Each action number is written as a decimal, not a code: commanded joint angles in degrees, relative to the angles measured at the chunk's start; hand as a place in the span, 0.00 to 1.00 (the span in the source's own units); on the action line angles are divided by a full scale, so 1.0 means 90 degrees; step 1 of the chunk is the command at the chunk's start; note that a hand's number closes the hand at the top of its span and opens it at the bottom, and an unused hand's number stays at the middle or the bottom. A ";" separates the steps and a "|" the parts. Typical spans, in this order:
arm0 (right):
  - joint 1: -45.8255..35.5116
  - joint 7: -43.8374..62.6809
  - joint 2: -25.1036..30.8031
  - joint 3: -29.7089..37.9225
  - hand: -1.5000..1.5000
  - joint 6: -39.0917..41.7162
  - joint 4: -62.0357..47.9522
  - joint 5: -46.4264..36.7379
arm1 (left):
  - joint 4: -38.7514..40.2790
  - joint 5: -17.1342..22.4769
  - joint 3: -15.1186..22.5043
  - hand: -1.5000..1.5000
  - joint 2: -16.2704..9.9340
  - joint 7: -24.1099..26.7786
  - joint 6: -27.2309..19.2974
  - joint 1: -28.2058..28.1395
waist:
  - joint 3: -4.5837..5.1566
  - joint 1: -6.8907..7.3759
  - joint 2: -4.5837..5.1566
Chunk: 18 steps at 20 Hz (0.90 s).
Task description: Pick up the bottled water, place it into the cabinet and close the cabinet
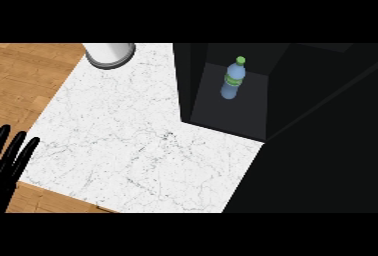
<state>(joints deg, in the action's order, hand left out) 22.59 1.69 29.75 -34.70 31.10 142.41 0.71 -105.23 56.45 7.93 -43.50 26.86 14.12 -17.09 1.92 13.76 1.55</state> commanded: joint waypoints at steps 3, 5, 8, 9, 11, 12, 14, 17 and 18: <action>-0.0590 0.0639 -0.0241 -0.0578 1.00 0.0024 0.0053 -0.0078 | 0.0039 0.0070 -0.0044 0.00 -0.0037 -0.0039 0.0060 0.0010 | -0.0014 0.0014 0.0048; -0.0617 0.0637 -0.0335 -0.0552 1.00 -0.0050 0.0043 -0.0019 | 0.0052 0.0129 -0.0147 0.00 -0.0079 -0.0008 0.0136 0.0048 | -0.0011 -0.0014 0.0034; -0.0608 0.0702 -0.0364 -0.0540 1.00 -0.0053 -0.0031 0.0114 | 0.0030 0.0134 -0.0097 0.00 -0.0088 -0.0046 0.0186 0.0052 | -0.0007 -0.0036 0.0089; -0.0613 0.0669 -0.0477 -0.0524 1.00 -0.0127 -0.0097 0.0170 | 0.0101 0.0189 -0.0176 0.00 -0.0091 -0.0046 0.0138 0.0053 | -0.0022 -0.0037 0.0124; -0.0552 0.0671 -0.0534 -0.0593 1.00 -0.0122 -0.0189 0.0258 | 0.0078 0.0161 -0.0149 0.00 -0.0114 -0.0048 0.0206 0.0019 | -0.0026 0.0021 0.0139; -0.0520 0.0671 -0.0549 -0.0606 1.00 -0.0100 -0.0269 0.0374 | 0.0063 0.0184 -0.0231 0.00 -0.0161 -0.0031 0.0240 0.0081 | -0.0035 0.0072 0.0187; -0.0443 0.0646 -0.0553 -0.0748 1.00 0.0002 -0.0292 0.0585 | 0.0041 0.0194 -0.0207 0.00 -0.0142 -0.0027 0.0279 0.0119 | -0.0033 0.0137 0.0242; -0.0497 0.0608 -0.0579 -0.0737 1.00 0.0094 -0.0396 0.0834 | 0.0073 0.0192 -0.0184 0.00 -0.0116 -0.0038 0.0272 0.0163 | -0.0041 0.0280 0.0342; -0.0465 0.0616 -0.0620 -0.0785 1.00 0.0084 -0.0436 0.0916 | 0.0092 0.0194 -0.0237 0.00 -0.0165 -0.0040 0.0306 0.0209 | -0.0042 0.0268 0.0337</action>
<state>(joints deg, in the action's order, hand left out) 19.20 3.76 27.65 -34.39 32.37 140.57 4.29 -104.52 58.04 6.10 -44.67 26.60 16.36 -15.86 1.89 15.31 3.57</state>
